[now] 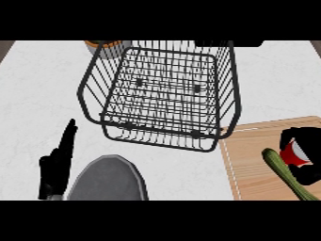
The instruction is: Pick the can from the cutting board and place it in the tiered basket
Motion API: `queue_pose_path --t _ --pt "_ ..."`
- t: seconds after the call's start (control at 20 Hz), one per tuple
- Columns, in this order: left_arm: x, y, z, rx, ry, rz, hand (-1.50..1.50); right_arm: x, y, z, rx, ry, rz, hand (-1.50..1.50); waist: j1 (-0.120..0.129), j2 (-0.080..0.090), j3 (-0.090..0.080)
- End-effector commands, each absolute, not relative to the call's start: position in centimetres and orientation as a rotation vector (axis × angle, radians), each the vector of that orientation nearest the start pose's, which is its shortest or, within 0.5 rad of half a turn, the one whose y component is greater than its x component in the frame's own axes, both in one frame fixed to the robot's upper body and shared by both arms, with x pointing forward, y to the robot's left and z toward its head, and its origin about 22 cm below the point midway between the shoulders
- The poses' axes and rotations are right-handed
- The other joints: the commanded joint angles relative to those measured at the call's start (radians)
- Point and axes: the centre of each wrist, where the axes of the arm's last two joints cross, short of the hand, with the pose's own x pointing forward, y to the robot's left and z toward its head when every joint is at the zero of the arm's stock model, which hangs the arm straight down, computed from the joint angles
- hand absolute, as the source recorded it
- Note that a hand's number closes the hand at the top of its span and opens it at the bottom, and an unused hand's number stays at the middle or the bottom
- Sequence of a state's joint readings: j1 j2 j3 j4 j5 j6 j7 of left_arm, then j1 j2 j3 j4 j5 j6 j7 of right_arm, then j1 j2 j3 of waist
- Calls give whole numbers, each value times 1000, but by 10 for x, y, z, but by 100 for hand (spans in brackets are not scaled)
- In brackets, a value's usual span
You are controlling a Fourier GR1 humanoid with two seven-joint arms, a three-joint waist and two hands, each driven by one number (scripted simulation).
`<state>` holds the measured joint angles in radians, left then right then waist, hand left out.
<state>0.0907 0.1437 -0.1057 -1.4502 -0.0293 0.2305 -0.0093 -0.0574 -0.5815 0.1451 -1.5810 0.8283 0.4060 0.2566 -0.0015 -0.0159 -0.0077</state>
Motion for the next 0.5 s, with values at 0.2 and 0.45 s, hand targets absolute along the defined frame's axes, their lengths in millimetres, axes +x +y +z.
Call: queue_pose_path --t 0.2,0.45 --pt "203 258 -45 241 -1324 -16 0 218 -223 58 -801 -1017 1272 150 -2 12 7" --pt "207 255 -47 257 -1288 5 0 208 -210 110 -733 -1218 1037 150 -16 8 6"
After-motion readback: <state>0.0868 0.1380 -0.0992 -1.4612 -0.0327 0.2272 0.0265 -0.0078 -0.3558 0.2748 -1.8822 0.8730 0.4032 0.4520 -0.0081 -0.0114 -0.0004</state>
